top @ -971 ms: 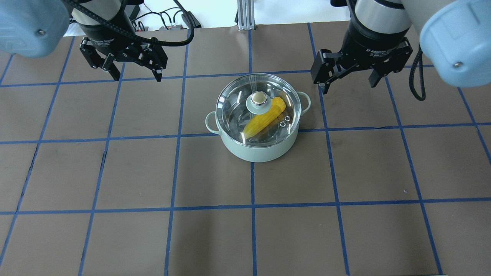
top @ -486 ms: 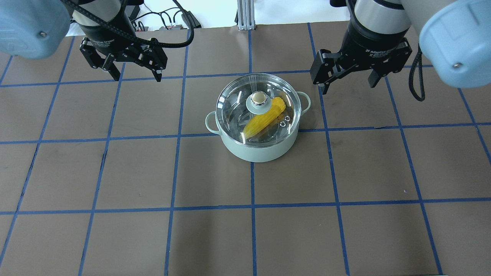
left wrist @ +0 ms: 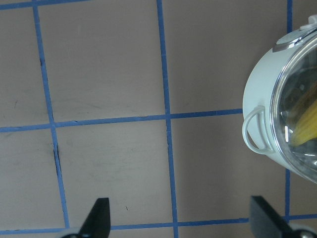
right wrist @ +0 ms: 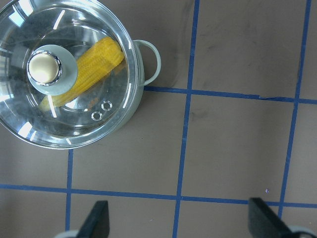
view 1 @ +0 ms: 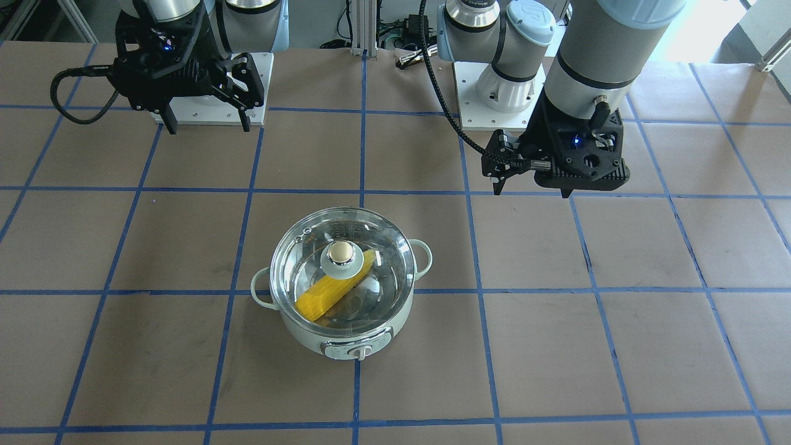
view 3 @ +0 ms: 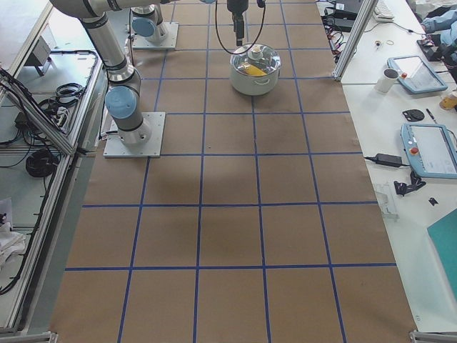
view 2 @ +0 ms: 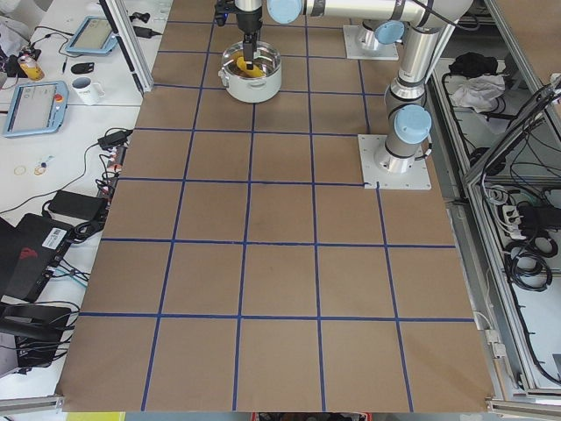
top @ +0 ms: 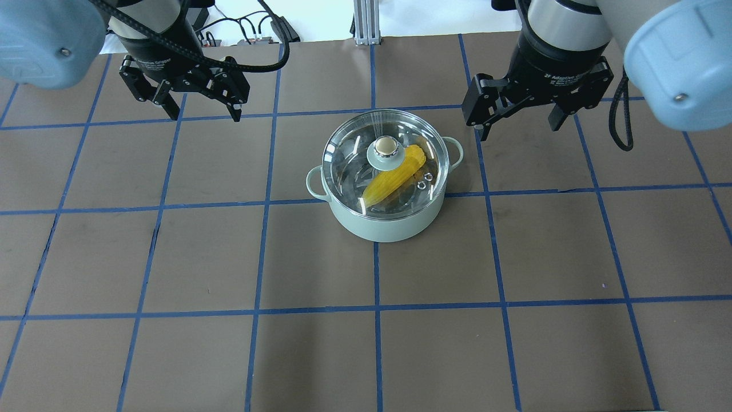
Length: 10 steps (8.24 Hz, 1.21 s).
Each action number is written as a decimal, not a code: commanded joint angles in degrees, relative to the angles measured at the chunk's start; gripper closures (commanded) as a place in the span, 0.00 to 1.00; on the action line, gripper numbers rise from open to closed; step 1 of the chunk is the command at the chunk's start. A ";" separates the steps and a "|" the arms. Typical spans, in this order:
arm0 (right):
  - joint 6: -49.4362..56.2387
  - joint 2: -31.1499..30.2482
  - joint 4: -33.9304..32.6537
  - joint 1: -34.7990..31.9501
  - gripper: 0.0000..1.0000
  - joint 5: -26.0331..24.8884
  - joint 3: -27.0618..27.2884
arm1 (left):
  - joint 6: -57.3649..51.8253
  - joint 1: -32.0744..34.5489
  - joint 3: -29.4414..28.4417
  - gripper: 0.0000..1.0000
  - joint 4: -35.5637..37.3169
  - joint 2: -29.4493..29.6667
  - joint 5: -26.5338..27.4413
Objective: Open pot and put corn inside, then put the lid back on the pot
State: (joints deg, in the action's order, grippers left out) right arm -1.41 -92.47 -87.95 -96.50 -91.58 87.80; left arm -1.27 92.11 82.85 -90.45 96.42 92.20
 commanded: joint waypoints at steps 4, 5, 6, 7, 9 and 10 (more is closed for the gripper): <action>-0.35 -0.08 0.06 -0.18 0.00 0.88 0.09 | 0.57 0.00 0.11 0.00 0.10 0.09 0.00; -0.44 -0.08 0.06 -0.18 0.00 0.88 0.09 | 0.57 0.00 0.12 0.00 0.97 0.26 0.00; -0.35 0.01 -0.02 -0.18 0.00 0.88 0.09 | 0.66 0.00 0.12 0.00 2.11 0.44 -0.09; -0.09 0.01 -0.02 -0.18 0.00 0.88 0.09 | 0.75 0.00 0.20 0.00 2.21 0.44 -0.17; -0.26 0.01 -0.02 -0.18 0.00 0.79 0.00 | 0.75 0.00 0.12 0.00 2.21 0.44 -0.17; -0.44 0.01 -0.02 -0.18 0.00 0.88 0.09 | 0.66 0.00 0.12 0.00 2.21 0.44 -0.17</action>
